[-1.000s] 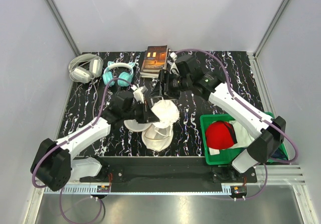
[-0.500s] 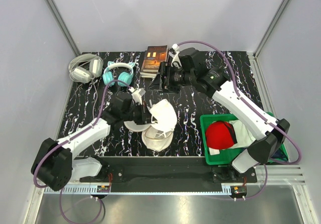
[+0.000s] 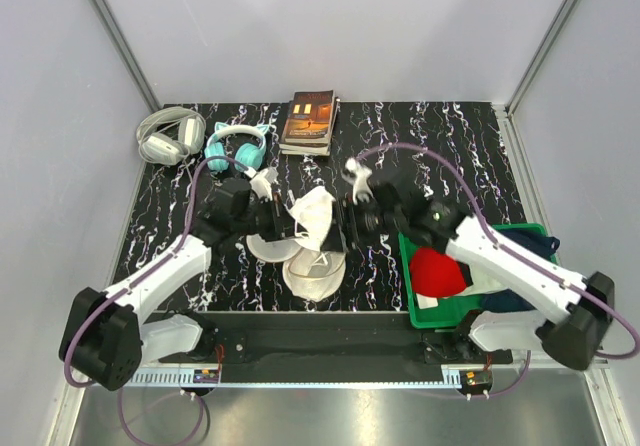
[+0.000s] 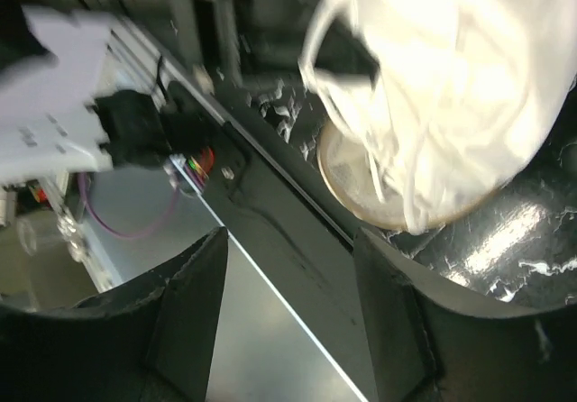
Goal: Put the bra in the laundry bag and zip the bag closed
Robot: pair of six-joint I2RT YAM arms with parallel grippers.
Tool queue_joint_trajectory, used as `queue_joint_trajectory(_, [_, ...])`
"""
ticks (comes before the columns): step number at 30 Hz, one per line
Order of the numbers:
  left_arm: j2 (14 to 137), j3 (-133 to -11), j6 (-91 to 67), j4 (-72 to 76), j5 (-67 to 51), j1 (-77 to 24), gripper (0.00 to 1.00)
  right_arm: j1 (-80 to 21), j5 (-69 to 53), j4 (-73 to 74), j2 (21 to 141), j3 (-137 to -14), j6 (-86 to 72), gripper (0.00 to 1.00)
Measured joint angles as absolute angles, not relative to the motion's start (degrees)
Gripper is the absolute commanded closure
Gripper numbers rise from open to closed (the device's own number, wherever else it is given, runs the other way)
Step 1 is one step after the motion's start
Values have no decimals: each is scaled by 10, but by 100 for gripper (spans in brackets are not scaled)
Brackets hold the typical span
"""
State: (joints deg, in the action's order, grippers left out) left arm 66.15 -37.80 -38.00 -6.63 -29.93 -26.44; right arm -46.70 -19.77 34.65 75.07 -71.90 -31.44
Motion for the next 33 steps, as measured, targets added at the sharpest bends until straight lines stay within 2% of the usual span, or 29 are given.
queue_joint_trajectory(4, [649,-395,-392,-77,-312,-248,100,-496,-190,292,653,-583,-300,23])
queue_joint_trajectory(8, [637,-405,-418,-78,-329,-229,100,-498,-189,183,561,-483,-297,19])
queue_joint_trajectory(14, [634,-429,-462,-81,-356,-210,100,-504,-184,9,535,-383,-283,15])
queue_joint_trajectory(18, [628,-451,-489,-84,-370,-203,100,-507,-173,-92,538,-333,-260,17])
queue_joint_trajectory(22, [617,-470,-511,-89,-382,-198,100,-509,-156,-166,555,-320,-235,24])
queue_joint_trajectory(28, [610,-480,-528,-93,-398,-197,100,-510,-140,-225,573,-314,-200,27])
queue_joint_trajectory(33, [606,-480,-538,-94,-406,-197,100,-511,-140,-243,587,-310,-182,35])
